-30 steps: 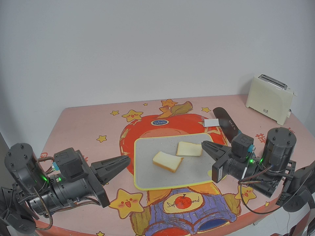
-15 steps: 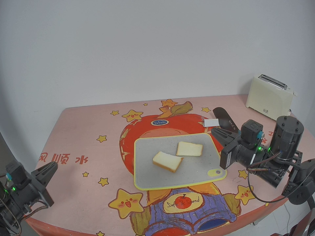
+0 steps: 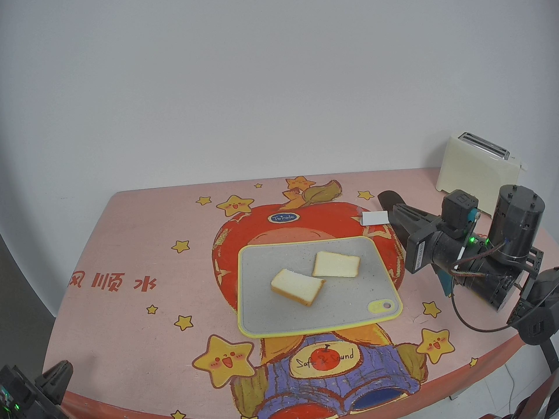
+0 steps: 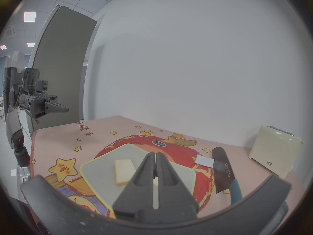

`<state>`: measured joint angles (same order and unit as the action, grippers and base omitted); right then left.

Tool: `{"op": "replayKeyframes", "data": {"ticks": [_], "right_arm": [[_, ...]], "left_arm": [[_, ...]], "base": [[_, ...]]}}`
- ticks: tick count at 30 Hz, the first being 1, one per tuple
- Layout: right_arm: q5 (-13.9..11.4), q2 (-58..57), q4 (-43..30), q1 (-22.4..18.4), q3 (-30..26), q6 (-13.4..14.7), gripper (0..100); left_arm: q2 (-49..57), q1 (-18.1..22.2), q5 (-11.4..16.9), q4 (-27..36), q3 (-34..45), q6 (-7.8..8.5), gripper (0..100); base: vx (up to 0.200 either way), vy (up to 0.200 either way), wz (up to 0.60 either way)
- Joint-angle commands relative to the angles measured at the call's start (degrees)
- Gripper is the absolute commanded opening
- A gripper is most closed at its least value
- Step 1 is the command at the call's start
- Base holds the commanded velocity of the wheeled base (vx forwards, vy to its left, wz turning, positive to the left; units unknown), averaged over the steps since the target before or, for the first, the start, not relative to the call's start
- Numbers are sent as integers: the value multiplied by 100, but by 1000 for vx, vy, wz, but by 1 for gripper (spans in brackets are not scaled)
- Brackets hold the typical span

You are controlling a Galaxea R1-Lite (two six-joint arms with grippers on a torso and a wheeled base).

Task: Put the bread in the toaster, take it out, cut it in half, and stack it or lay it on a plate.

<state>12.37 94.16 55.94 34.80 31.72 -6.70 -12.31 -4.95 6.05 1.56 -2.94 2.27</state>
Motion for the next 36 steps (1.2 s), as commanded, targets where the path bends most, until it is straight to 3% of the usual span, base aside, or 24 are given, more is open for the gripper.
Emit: {"op": "replayKeyframes", "data": {"ticks": [1,4,16,25,29,36], "right_arm": [[11,-21,-57,220,124,-15,0],[19,-3,-66,466,80,-24,0],[28,59,-66,642,265,-15,0],[-60,-29,-13,730,-509,46,0],[-95,-126,22,703,-755,336,0],[-139,-267,-40,773,-693,301,0]], "left_arm": [[915,240,134,134,39,-33,0],[915,240,134,134,39,-33,0],[915,240,134,134,39,-42,0],[915,240,134,134,39,-33,0],[915,240,134,134,39,-42,0],[924,240,134,143,39,-33,0]], "base": [[0,0,0],[0,0,0],[0,0,0],[0,0,0],[0,0,0],[0,0,0]]}}
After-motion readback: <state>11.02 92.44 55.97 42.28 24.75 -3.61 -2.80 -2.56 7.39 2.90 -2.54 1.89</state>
